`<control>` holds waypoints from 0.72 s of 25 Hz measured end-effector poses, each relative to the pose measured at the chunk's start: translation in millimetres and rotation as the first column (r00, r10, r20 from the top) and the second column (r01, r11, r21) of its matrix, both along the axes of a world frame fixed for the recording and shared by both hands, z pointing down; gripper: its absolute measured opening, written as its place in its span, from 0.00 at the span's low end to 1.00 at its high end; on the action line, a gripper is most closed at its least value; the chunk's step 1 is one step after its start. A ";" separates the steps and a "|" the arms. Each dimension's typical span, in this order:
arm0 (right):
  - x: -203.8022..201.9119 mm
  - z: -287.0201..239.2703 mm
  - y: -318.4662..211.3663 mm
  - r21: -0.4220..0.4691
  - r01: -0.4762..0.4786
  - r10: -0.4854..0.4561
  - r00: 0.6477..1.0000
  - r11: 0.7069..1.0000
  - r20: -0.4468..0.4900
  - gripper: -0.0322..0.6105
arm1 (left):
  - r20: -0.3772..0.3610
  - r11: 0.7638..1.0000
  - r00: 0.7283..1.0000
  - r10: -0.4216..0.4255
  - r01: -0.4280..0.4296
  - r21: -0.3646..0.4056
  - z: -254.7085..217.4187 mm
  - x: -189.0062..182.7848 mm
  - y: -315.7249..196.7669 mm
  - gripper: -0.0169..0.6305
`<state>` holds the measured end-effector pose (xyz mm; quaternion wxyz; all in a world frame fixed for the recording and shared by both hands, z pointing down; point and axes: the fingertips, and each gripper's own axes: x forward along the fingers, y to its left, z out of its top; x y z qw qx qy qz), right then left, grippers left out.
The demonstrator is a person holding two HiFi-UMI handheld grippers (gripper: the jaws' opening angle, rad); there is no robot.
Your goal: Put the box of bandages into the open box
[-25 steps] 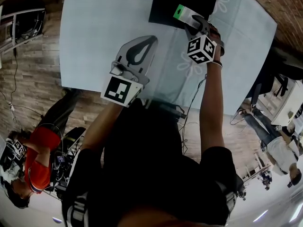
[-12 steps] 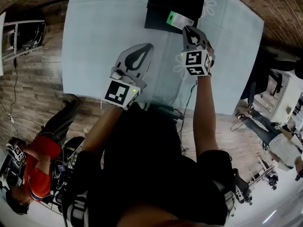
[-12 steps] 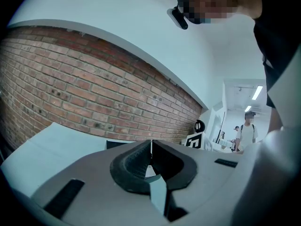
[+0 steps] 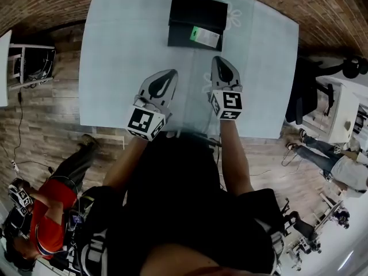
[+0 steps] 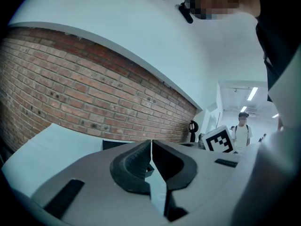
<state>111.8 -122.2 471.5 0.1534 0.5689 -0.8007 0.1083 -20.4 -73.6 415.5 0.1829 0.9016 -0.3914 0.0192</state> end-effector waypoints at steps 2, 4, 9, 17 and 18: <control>-0.6 -10.7 16.4 -0.004 -0.032 0.033 0.995 0.999 0.099 0.09 | 0.001 1.000 1.000 0.016 -0.016 0.000 -1.5 2.2 9.0 0.09; -1.2 -21.5 32.1 0.009 -0.057 0.055 0.988 0.998 0.145 0.09 | 0.001 0.999 0.999 0.035 -0.035 -0.003 -2.8 5.2 18.1 0.09; -4.4 -45.2 63.7 0.052 -0.107 0.094 0.975 0.993 0.203 0.09 | -0.011 0.997 0.997 0.072 -0.072 0.014 -10.2 11.6 36.9 0.09; -15.3 -56.6 97.4 0.059 -0.164 0.143 0.954 0.985 0.262 0.09 | -0.012 0.991 0.992 0.129 -0.128 0.025 -15.4 18.9 59.2 0.09; -16.4 -56.8 99.7 0.057 -0.163 0.142 0.954 0.985 0.265 0.09 | -0.010 0.991 0.991 0.134 -0.134 0.028 -16.0 19.8 60.4 0.09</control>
